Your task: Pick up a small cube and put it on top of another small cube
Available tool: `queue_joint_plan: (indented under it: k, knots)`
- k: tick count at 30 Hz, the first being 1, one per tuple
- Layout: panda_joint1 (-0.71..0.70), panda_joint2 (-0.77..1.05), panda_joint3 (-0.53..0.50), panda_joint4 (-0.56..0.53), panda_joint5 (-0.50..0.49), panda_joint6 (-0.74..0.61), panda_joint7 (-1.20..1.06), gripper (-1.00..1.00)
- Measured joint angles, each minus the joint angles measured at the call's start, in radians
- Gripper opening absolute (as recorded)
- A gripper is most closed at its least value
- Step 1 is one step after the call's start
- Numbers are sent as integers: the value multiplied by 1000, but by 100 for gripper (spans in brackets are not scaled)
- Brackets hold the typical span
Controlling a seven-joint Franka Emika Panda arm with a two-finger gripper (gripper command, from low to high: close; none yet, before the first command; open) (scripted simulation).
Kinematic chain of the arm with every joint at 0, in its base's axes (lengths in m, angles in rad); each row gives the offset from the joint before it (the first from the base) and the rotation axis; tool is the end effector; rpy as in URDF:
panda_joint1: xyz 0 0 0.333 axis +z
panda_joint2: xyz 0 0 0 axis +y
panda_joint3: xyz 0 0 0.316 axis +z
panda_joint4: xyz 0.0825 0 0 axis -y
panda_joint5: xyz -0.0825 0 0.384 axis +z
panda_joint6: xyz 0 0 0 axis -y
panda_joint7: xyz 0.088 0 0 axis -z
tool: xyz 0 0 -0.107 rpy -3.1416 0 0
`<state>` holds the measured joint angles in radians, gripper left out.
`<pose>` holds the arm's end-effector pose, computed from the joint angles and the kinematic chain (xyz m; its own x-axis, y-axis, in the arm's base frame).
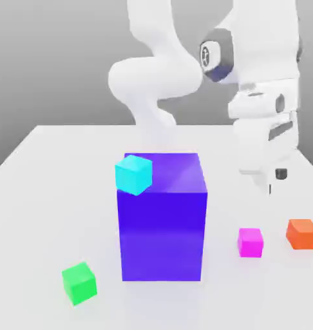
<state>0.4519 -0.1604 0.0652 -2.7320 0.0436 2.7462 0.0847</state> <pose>0.3601 0.2019 0.2891 0.9107 0.3757 0.1716 0.3857 -0.9222 -0.0277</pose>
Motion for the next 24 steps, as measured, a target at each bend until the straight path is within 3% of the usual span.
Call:
queue_joint_plan:
  k: [5, 11, 12, 19, 24]
  knots:
    - [86, 183, 45, -105, -55, 130, -134, 0]
    - [141, 401, -30, -78, -135, 304, -93, 0]
    - [152, 433, -41, -72, -138, 330, -91, -100]
    - [155, 438, -44, -72, -140, 334, -89, -100]
    - [129, 282, -6, -101, -88, 207, -129, -100]
